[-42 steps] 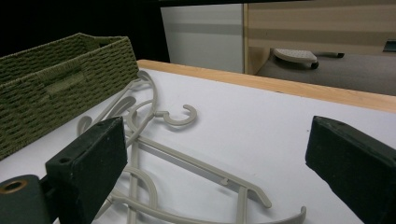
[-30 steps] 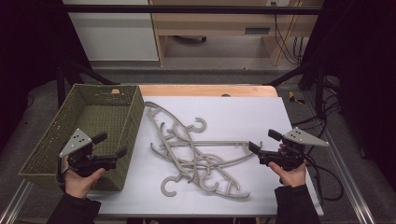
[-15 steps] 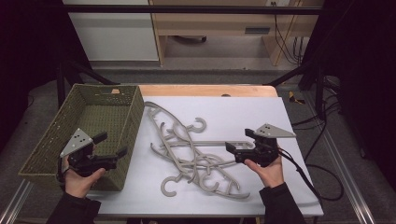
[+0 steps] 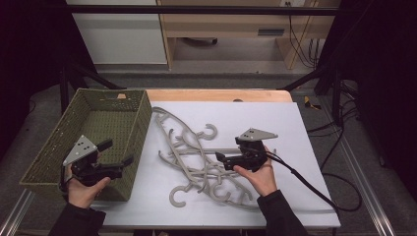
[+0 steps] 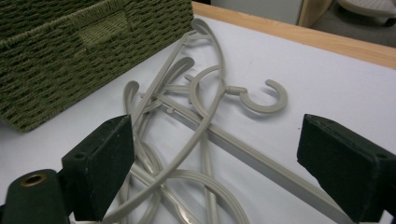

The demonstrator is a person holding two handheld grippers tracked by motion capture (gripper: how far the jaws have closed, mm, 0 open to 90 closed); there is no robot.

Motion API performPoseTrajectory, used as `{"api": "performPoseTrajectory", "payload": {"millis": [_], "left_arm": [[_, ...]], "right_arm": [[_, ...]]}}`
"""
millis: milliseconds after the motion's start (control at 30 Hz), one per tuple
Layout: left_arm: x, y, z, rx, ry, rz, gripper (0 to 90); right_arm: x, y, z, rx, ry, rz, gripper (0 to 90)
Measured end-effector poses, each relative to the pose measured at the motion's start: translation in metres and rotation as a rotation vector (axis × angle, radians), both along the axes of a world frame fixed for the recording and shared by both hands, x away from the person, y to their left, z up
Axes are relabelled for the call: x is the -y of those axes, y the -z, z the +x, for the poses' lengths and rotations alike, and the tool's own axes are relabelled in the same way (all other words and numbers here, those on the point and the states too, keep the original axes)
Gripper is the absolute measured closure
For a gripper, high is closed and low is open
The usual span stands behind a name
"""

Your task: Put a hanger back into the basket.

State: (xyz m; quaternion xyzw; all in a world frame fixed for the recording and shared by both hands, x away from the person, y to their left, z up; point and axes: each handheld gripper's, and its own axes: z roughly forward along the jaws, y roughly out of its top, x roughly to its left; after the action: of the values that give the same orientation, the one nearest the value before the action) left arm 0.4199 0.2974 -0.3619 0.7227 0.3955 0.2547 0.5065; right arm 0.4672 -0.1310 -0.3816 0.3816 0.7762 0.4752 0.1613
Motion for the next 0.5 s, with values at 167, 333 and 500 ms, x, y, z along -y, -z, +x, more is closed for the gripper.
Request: {"api": "performPoseTrajectory", "payload": {"millis": [167, 333, 500], "left_arm": [[0.0, 0.0, 0.0, 0.001, 0.002, 0.003, 7.1], [-0.001, -0.001, -0.001, 0.004, 0.002, -0.001, 7.1], [0.0, -0.002, -0.002, 0.008, 0.002, 0.002, 7.2]], "right_arm": [[-0.023, 0.007, 0.011, -0.047, -0.017, -0.04, 14.3], [-0.039, 0.008, 0.019, -0.097, -0.015, -0.068, 19.1], [-0.055, 0.013, 0.025, -0.133, -0.02, -0.125, 25.5]]}}
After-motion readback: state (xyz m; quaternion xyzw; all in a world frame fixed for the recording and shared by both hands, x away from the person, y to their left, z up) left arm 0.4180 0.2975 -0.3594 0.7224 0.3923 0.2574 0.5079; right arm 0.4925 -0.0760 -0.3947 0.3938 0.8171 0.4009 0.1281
